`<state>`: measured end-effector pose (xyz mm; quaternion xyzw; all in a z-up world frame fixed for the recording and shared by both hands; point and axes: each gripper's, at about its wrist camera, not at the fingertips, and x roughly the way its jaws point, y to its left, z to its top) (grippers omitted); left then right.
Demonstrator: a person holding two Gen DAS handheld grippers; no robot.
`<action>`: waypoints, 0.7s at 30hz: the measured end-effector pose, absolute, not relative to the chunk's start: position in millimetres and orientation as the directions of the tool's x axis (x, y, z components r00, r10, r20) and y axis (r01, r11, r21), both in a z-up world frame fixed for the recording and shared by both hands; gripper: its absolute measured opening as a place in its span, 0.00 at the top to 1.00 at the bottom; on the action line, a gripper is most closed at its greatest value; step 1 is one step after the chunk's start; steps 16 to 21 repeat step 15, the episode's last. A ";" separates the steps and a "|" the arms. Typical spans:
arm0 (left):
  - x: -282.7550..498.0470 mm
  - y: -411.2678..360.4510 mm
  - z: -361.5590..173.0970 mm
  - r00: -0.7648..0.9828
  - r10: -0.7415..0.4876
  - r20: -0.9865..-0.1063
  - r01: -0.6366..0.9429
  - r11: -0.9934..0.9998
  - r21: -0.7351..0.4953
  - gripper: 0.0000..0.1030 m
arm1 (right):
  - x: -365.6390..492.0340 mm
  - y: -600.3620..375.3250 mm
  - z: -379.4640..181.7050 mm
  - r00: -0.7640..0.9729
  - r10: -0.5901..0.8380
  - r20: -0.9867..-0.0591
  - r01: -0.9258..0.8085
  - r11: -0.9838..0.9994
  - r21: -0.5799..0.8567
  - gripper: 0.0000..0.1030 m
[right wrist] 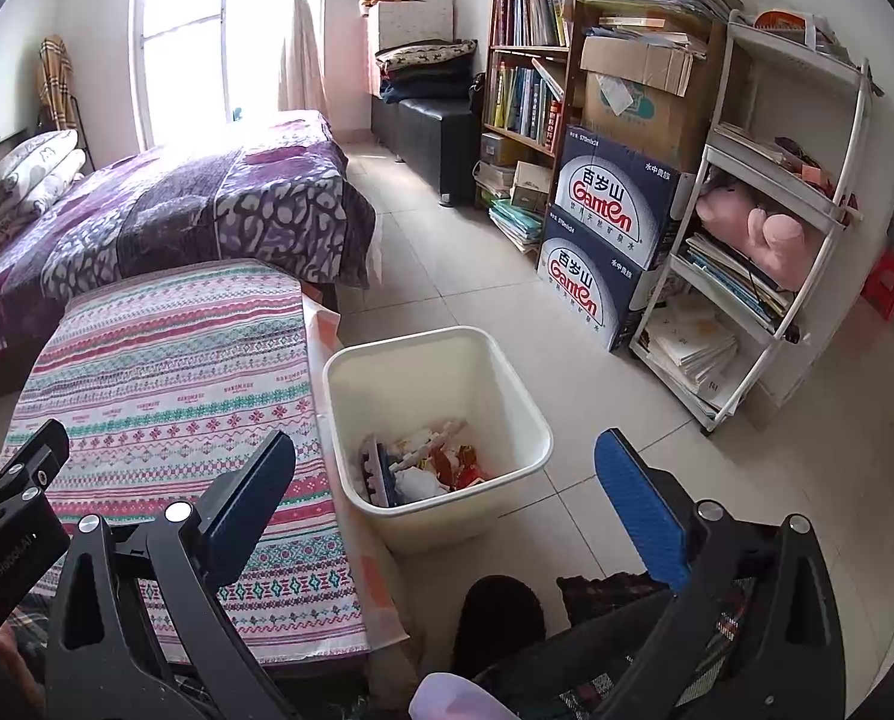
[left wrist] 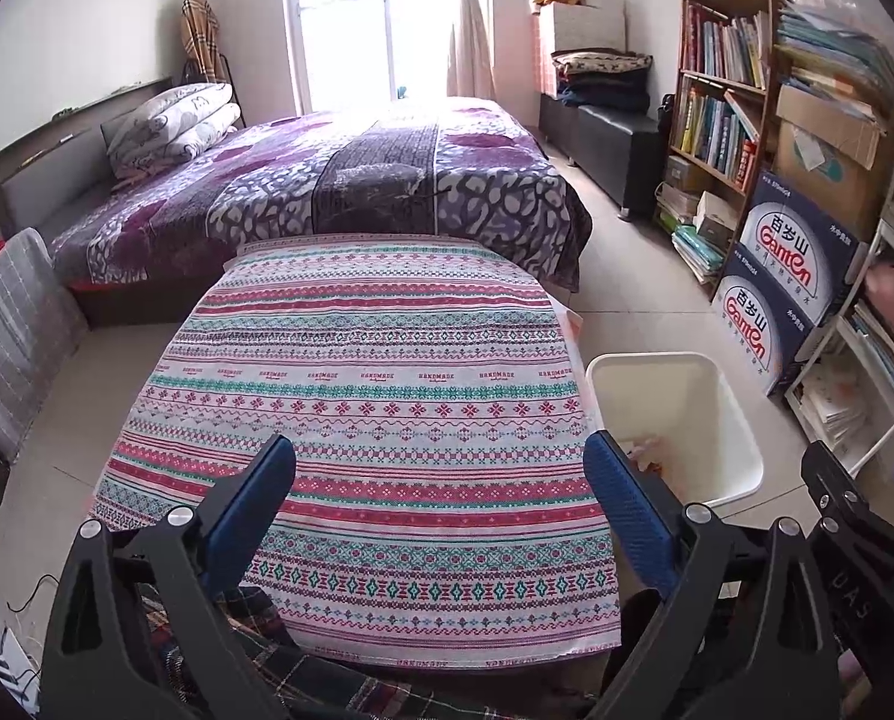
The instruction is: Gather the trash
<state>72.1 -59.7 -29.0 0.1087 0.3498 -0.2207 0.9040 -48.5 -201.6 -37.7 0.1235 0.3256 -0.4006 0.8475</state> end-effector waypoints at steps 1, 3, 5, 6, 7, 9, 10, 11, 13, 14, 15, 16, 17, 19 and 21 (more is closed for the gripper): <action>71.7 -59.9 -29.0 0.657 -0.325 -0.680 0.477 0.878 0.042 0.09 | -48.5 -201.6 -37.6 0.467 -0.599 -0.651 0.760 0.648 -0.051 0.07; 71.6 -60.8 -28.7 0.656 -0.327 -0.680 0.480 0.876 0.043 0.09 | -49.5 -201.3 -39.1 0.466 -0.596 -0.654 0.759 0.649 -0.051 0.07; 71.9 -62.6 -29.2 0.657 -0.318 -0.683 0.477 0.877 0.050 0.09 | -50.4 -202.6 -40.6 0.466 -0.594 -0.656 0.758 0.650 -0.050 0.07; 72.8 -62.9 -29.8 0.653 -0.317 -0.687 0.477 0.878 0.048 0.09 | -50.5 -202.5 -40.6 0.466 -0.595 -0.655 0.758 0.650 -0.051 0.07; 73.2 -63.8 -30.6 0.645 -0.322 -0.693 0.482 0.875 0.042 0.09 | -49.7 -203.1 -39.9 0.466 -0.595 -0.654 0.758 0.650 -0.051 0.07; 73.4 -65.0 -31.7 0.639 -0.321 -0.699 0.483 0.875 0.039 0.09 | -50.4 -203.0 -40.5 0.467 -0.595 -0.654 0.759 0.650 -0.050 0.07; 73.7 -65.1 -31.9 0.639 -0.319 -0.700 0.481 0.876 0.040 0.09 | -49.8 -203.6 -40.1 0.466 -0.594 -0.655 0.758 0.650 -0.051 0.07; 74.2 -64.9 -32.2 0.638 -0.317 -0.702 0.479 0.877 0.040 0.09 | -50.2 -203.6 -40.4 0.466 -0.594 -0.656 0.758 0.650 -0.050 0.07; 75.4 -63.7 -33.0 0.635 -0.315 -0.706 0.476 0.879 0.036 0.09 | -49.9 -204.0 -40.1 0.466 -0.593 -0.657 0.757 0.651 -0.051 0.07; 75.7 -62.9 -33.3 0.633 -0.314 -0.707 0.475 0.879 0.035 0.09 | -50.3 -204.4 -40.6 0.465 -0.592 -0.658 0.757 0.651 -0.051 0.07; 76.1 -62.3 -33.5 0.633 -0.313 -0.708 0.474 0.880 0.035 0.09 | -50.8 -205.2 -41.6 0.465 -0.591 -0.659 0.757 0.652 -0.051 0.07; 76.1 -62.3 -33.5 0.633 -0.313 -0.708 0.474 0.880 0.035 0.09 | -50.8 -205.2 -41.6 0.465 -0.591 -0.659 0.757 0.652 -0.051 0.07; 76.1 -62.3 -33.5 0.633 -0.313 -0.708 0.474 0.880 0.035 0.09 | -50.8 -205.2 -41.6 0.465 -0.591 -0.659 0.757 0.652 -0.051 0.07; 76.1 -62.3 -33.5 0.633 -0.313 -0.708 0.474 0.880 0.035 0.09 | -50.8 -205.2 -41.6 0.465 -0.591 -0.659 0.757 0.652 -0.051 0.07; 76.1 -62.3 -33.5 0.633 -0.313 -0.708 0.474 0.880 0.035 0.09 | -50.8 -205.2 -41.6 0.465 -0.591 -0.659 0.757 0.652 -0.051 0.07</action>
